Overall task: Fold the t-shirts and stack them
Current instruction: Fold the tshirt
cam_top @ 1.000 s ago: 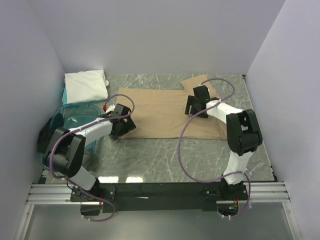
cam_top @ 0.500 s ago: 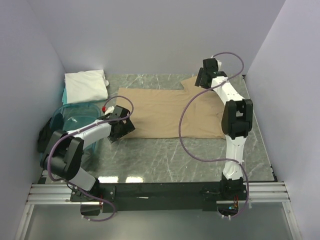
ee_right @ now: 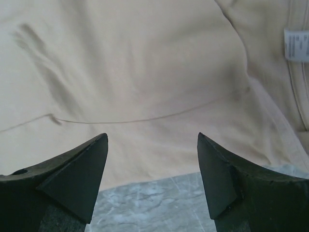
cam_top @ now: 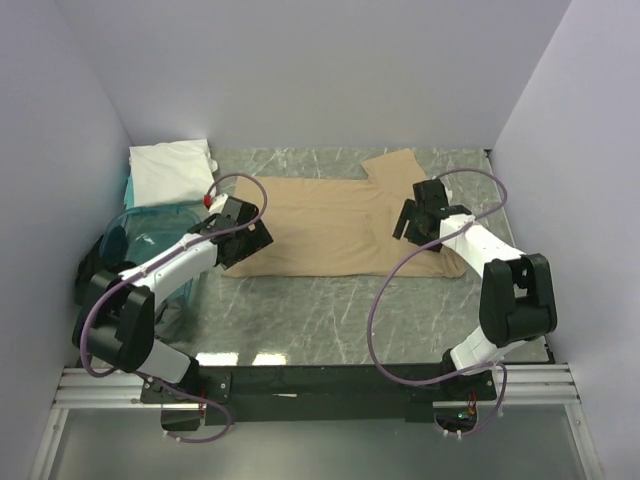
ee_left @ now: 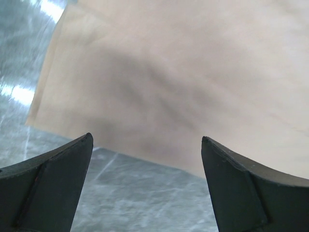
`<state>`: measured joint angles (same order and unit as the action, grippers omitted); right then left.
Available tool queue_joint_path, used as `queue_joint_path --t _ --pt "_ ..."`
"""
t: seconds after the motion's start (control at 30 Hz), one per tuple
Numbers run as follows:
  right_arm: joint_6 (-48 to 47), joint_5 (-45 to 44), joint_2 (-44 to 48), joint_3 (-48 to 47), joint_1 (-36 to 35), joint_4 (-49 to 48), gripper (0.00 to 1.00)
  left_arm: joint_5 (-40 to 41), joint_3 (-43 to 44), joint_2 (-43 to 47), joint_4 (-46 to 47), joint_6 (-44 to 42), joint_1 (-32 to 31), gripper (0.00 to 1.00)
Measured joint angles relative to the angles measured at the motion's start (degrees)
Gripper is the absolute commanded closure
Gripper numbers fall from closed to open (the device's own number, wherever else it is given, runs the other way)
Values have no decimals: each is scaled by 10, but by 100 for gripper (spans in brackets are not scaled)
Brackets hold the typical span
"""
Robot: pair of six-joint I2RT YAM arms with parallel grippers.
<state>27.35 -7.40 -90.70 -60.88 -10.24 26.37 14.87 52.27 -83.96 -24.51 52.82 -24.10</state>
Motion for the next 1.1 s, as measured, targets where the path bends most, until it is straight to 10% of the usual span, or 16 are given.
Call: queue_joint_path --t 0.6,1.0,1.1 --pt "27 -11 -50 59 24 -10 18 27 34 -121 26 2 9 1" --pt "64 1 98 206 29 -8 17 45 -97 0 47 61 -54 0" --pt "79 2 142 240 30 6 0 41 -132 47 24 87 -70 1"
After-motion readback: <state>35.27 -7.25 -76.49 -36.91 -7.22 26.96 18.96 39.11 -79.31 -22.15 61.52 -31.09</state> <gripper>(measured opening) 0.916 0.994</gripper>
